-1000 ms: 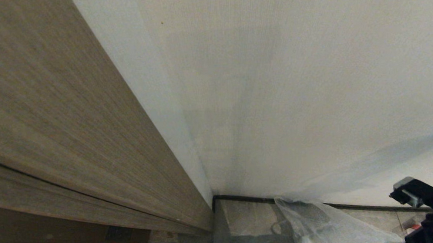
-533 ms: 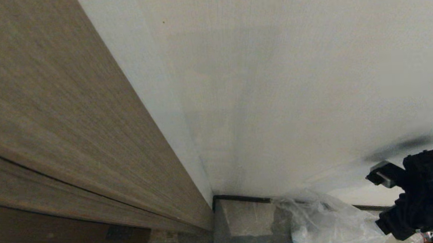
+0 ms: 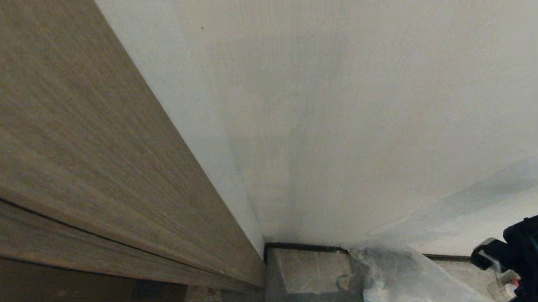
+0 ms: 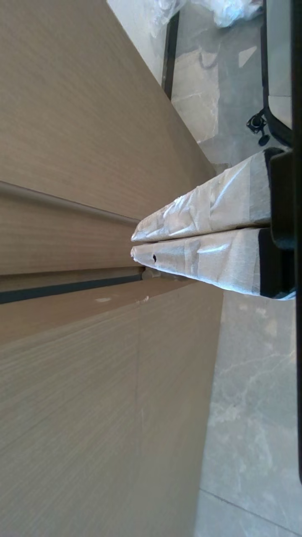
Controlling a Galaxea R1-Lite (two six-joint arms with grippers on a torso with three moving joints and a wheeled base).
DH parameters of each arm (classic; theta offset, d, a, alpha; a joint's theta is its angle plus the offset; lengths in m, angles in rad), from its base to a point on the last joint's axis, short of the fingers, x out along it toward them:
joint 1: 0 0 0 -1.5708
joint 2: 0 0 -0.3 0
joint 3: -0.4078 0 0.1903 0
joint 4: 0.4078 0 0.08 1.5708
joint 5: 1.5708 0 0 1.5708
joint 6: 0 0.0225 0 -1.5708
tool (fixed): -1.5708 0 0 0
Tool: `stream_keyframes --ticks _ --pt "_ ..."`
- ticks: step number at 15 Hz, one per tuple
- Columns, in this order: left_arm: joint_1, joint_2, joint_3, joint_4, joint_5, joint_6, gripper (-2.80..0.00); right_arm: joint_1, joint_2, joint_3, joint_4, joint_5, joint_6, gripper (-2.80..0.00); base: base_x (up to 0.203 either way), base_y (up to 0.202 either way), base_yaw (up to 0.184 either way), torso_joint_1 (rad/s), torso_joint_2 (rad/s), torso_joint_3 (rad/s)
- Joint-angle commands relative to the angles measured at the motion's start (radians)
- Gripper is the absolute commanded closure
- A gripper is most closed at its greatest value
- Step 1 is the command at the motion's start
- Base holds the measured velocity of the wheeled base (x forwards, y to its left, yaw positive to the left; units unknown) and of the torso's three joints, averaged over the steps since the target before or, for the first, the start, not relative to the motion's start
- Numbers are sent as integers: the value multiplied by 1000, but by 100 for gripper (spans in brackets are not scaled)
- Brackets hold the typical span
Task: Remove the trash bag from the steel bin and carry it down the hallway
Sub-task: Put the trash bag at the door
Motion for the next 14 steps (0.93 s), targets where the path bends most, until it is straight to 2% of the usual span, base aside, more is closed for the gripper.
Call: stream_keyframes --ticks 1,5,8,12,14 --pt "1 0 3 0 0 0 0 6 -26 20 -20 60 -5 -280 0 0 0 0 0 0" --pt "1 0 3 0 0 0 0 6 -88 -30 -214 53 -1 -280 0 0 0 0 0 0" --pt "1 0 3 0 0 0 0 3 -107 -91 -294 55 6 -280 0 0 0 0 0 0" --pt "1 0 3 0 0 0 0 -5 -208 -92 -302 52 3 -280 0 0 0 0 0 0" --pt "1 0 3 0 0 1 0 -20 -277 -38 -270 10 -24 -280 0 0 0 0 0 0"
